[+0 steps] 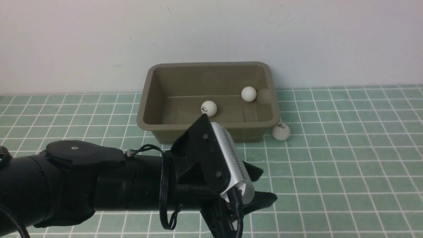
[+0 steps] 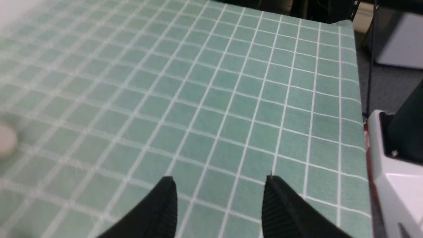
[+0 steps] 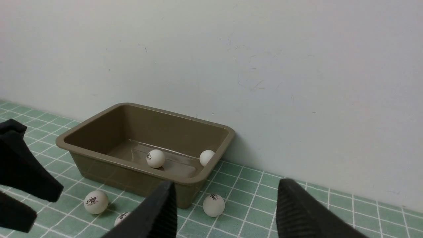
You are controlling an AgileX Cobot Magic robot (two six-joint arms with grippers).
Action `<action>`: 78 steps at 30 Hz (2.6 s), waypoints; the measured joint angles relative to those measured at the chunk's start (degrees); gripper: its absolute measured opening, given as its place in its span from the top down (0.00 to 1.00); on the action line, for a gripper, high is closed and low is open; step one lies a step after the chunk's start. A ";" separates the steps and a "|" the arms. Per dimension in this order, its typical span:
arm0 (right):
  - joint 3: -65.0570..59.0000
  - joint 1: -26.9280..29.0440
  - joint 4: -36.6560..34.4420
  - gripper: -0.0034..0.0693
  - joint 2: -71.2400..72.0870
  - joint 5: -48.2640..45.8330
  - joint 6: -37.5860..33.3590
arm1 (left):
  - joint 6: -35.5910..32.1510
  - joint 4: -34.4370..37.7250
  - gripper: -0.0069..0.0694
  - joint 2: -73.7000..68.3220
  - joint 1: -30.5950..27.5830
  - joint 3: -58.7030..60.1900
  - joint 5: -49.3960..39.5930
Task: Put the table tennis balls in the box on the green coffee tablecloth.
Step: 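Reach for and grasp a ping pong ball on the table beside the basket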
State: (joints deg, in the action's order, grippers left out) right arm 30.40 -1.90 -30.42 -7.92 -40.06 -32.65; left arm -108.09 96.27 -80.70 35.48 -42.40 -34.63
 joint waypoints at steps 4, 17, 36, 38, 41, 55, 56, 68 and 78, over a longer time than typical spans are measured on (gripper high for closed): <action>0.00 0.00 0.00 0.43 0.00 0.00 0.00 | 17.81 -9.41 0.49 0.00 0.00 0.00 9.98; 0.00 0.00 0.00 0.43 0.00 0.00 0.00 | 38.38 -22.36 0.49 -6.13 -3.92 0.00 24.49; 0.00 0.00 0.00 0.43 0.00 0.00 0.00 | 34.14 -20.48 0.49 -15.10 -8.44 -0.05 26.76; 0.00 0.00 0.00 0.43 0.00 0.00 0.00 | 32.29 -20.35 0.49 -13.96 -8.44 -0.05 23.09; 0.00 0.00 0.00 0.43 0.00 0.00 0.00 | 23.69 -21.07 0.49 -11.29 -8.50 -0.05 14.79; 0.00 0.00 0.00 0.43 0.00 0.00 0.00 | 30.06 -26.74 0.49 -5.61 -8.55 -0.05 -18.76; 0.00 0.00 0.00 0.43 0.00 0.00 0.00 | 33.98 -28.63 0.49 -5.55 -8.55 -0.05 -19.61; 0.00 0.00 0.00 0.43 0.00 0.00 0.00 | 61.91 -48.03 0.49 -5.55 -8.55 -0.05 17.98; 0.00 0.00 0.00 0.43 0.00 0.47 0.00 | 61.90 -47.05 0.49 -7.23 -8.55 -0.28 28.99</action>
State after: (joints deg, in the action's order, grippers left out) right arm 30.40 -1.90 -30.42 -7.92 -39.59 -32.65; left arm -46.19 49.22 -87.94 26.93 -42.68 -5.63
